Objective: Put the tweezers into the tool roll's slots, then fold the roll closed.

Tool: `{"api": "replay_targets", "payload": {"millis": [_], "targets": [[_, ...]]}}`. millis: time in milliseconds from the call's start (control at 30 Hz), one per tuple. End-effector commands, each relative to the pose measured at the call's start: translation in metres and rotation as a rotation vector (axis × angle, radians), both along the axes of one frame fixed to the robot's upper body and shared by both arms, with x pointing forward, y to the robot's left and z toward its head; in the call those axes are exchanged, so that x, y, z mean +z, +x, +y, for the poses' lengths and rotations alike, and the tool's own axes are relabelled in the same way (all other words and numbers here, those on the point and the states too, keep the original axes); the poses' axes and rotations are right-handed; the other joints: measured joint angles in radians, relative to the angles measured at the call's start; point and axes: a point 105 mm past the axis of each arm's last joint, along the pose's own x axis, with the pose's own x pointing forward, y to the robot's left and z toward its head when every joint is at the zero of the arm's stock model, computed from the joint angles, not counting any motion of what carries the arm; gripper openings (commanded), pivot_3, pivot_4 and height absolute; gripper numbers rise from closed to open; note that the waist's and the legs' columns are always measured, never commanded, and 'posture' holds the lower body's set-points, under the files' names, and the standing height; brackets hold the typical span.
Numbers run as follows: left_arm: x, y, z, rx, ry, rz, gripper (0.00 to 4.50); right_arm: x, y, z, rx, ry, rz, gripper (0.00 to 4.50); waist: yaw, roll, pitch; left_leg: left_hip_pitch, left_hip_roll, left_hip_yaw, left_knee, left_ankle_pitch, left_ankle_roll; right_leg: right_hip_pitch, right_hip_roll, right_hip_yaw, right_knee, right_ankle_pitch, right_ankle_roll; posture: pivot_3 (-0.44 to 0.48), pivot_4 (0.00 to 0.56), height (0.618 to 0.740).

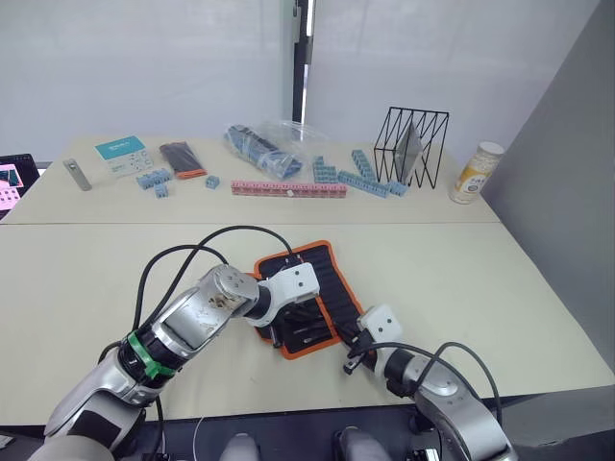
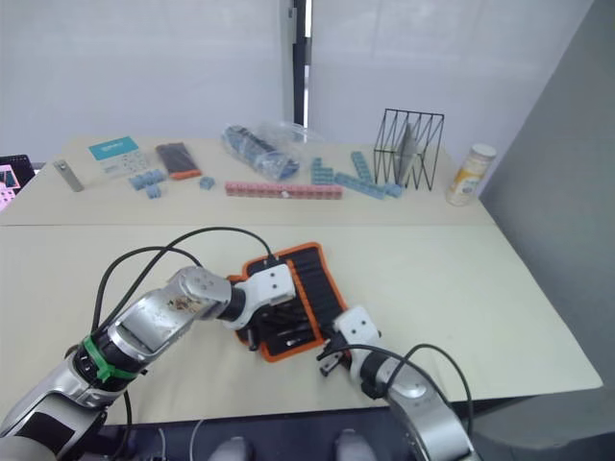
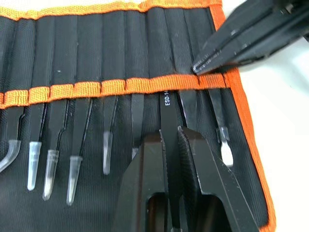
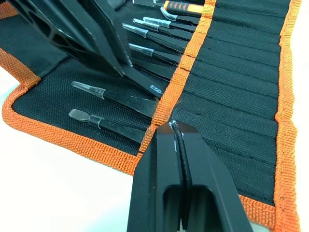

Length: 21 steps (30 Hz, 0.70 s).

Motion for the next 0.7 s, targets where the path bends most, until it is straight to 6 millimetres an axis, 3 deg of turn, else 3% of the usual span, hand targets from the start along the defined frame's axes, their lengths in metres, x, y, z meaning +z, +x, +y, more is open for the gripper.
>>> {"api": "replay_targets", "payload": {"millis": [33, 500, 700], "targets": [[-0.001, 0.002, -0.012, -0.010, -0.014, -0.021, 0.01, -0.062, -0.022, -0.017, -0.047, -0.119, 0.262, 0.00, 0.007, 0.000, 0.000, 0.000, 0.000, 0.000, 0.001, 0.000, 0.000, 0.000, 0.000, 0.000, 0.000, 0.000, 0.000, 0.000, 0.150, 0.717], [-0.021, 0.004, -0.041, -0.035, -0.179, 0.037, 0.01, -0.061, -0.021, -0.017, -0.053, -0.120, 0.259, 0.00, 0.022, 0.000, -0.001, 0.000, -0.002, -0.001, 0.004, -0.002, -0.004, 0.003, -0.001, 0.000, -0.001, 0.000, 0.000, 0.000, 0.150, 0.717], [-0.020, 0.011, -0.036, -0.036, -0.166, 0.006, 0.01, -0.061, -0.022, -0.017, -0.056, -0.118, 0.260, 0.00, 0.023, 0.000, -0.001, 0.001, -0.002, -0.001, 0.004, -0.002, -0.004, 0.005, -0.001, 0.000, -0.001, 0.000, 0.000, 0.000, 0.150, 0.717]]}}
